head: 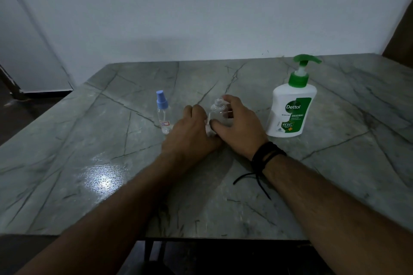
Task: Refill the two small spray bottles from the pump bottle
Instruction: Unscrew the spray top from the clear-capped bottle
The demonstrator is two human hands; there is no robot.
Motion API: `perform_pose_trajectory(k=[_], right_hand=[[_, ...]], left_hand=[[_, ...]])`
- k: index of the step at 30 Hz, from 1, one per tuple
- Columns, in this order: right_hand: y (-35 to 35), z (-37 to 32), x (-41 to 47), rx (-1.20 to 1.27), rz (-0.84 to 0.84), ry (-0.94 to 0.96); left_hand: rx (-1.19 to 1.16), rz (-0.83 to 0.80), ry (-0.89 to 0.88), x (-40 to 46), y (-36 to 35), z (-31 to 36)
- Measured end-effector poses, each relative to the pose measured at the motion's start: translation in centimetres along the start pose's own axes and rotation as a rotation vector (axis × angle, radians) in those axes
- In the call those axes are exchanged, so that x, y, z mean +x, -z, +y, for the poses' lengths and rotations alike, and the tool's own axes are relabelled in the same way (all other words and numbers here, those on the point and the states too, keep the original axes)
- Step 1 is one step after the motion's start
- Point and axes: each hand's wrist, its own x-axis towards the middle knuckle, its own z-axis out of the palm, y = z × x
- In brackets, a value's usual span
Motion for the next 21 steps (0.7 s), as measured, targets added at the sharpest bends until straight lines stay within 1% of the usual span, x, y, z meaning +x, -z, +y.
perform_pose_trajectory(k=[4, 7, 10, 15, 17, 21], right_hand=[[-0.3, 0.2, 0.2, 0.000, 0.091, 0.042], [-0.4, 0.3, 0.1, -0.017, 0.178, 0.088], [-0.3, 0.1, 0.0, -0.042, 0.240, 0.152], [-0.1, -0.4, -0.2, -0.081, 0.295, 0.216], [0.2, -1.0, -0.4, -0.091, 0.321, 0.270], [1.6, -2.9, -1.4, -0.062, 0.334, 0.453]], left_hand=[[-0.142, 0.066, -0.038, 0.2, -0.5, 0.2], [-0.199, 0.087, -0.029, 0.4, -0.8, 0.4], [-0.224, 0.057, 0.014, 0.7, -0.9, 0.6], [-0.243, 0.016, 0.024, 1.1, -1.0, 0.6], [-0.250, 0.019, 0.029, 0.9, -0.9, 0.7], [-0.224, 0.027, 0.030, 0.6, -0.6, 0.8]])
